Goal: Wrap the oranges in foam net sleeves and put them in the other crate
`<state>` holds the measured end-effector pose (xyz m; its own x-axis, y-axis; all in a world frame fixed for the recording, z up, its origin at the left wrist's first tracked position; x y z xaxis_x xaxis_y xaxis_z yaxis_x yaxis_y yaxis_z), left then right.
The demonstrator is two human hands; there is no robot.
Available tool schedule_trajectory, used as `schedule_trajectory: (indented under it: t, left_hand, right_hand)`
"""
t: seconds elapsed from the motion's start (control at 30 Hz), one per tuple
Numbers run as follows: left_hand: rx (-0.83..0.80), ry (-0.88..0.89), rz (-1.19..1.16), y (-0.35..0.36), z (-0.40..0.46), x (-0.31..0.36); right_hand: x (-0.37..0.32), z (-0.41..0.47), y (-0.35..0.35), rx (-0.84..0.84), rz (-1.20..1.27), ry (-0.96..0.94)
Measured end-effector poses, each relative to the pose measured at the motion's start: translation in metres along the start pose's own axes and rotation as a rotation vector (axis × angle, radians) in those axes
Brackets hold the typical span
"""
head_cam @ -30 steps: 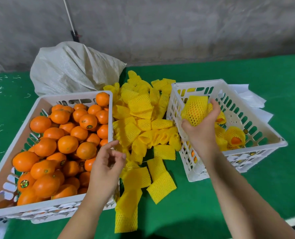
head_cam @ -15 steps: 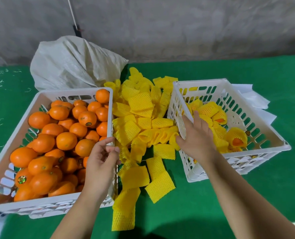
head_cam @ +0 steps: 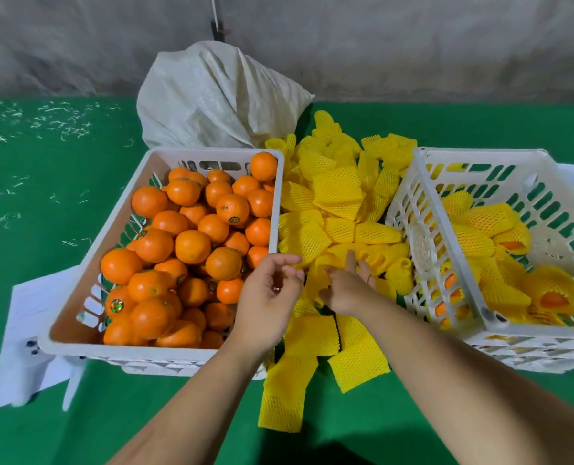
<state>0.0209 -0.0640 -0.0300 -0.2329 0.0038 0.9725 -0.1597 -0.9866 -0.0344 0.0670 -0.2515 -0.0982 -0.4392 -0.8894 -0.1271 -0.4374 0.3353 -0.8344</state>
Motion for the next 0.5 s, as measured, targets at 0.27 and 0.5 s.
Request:
schedule_trajectory:
  t: [0.27, 0.5]
  left_hand:
    - [0.112, -0.020, -0.107, 0.000, 0.003, -0.008]
    - [0.159, -0.062, -0.203, -0.001, 0.003, -0.006]
  right_hand:
    - [-0.024, -0.032, -0.034, 0.634, 0.506, -0.284]
    - [-0.080, -0.059, -0.070, 0.534, 0.340, -0.223]
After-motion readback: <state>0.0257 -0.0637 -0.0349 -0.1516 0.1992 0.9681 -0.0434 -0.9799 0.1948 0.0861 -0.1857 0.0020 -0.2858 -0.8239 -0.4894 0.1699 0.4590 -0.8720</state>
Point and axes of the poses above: each hand's wrist, its own z-axis towards the middle knuckle, its own y-axis out of the palm, x = y × z, the point moved 2 cm from there along z, towards the middle knuckle, and after that the axes turned 9 degrees about y, right-handed, at the moved point
